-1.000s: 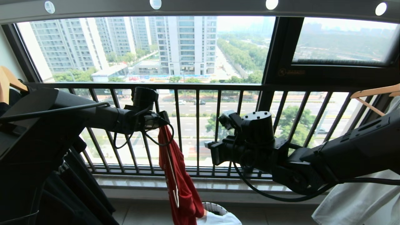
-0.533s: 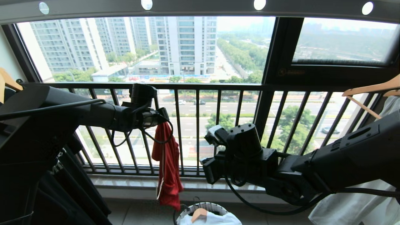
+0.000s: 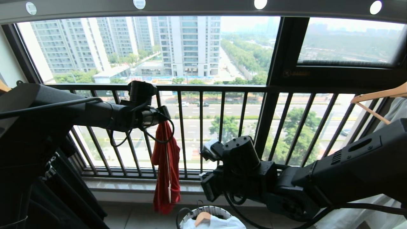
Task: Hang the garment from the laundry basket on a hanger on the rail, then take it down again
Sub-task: Take the clothes off the clothes rack
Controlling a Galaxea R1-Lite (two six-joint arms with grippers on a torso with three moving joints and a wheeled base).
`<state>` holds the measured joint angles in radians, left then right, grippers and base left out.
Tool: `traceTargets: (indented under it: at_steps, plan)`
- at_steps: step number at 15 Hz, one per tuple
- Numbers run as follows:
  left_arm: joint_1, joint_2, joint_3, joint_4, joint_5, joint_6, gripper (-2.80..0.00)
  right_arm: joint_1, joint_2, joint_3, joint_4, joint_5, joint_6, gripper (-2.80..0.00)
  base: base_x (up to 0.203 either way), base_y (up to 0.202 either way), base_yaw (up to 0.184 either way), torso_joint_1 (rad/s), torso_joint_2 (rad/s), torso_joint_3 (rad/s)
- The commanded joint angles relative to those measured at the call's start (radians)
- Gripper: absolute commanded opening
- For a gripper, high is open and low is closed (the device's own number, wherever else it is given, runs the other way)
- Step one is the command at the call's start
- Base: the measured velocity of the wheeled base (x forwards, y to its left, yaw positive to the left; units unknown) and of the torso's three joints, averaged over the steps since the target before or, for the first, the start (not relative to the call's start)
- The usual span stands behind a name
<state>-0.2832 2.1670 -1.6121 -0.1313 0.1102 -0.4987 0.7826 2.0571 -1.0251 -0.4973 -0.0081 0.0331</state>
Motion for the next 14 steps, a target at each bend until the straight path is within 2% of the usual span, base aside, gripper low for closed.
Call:
traceTargets:
  at_steps: [1,4,5,11,14]
  plan:
    - [0.002,-0.007,-0.002,-0.002,0.002,-0.003,-2.80,0.011,0.019,0.002,0.007,-0.008,-0.017,-2.80,0.000,0.000,0.000,0.000,0.00,0.000]
    - [0.004,-0.015,-0.007,-0.004,0.000,-0.024,-2.80,0.034,0.043,0.008,0.014,-0.055,-0.050,-2.80,0.000,0.000,0.000,0.000,0.00,0.000]
    - [0.004,-0.019,-0.009,-0.003,0.000,-0.036,-2.80,0.040,0.048,0.010,0.014,-0.055,-0.050,0.00,0.000,0.000,0.000,0.000,0.00,0.000]
    - [0.009,-0.044,-0.011,0.001,0.000,-0.038,-2.80,0.086,0.118,-0.007,-0.001,-0.056,-0.047,0.00,0.000,0.000,0.000,0.000,0.00,0.000]
    - [0.018,-0.053,-0.012,0.001,0.000,-0.038,-2.80,0.107,0.159,-0.006,-0.106,-0.056,-0.051,0.00,0.000,0.000,0.000,0.000,0.00,0.000]
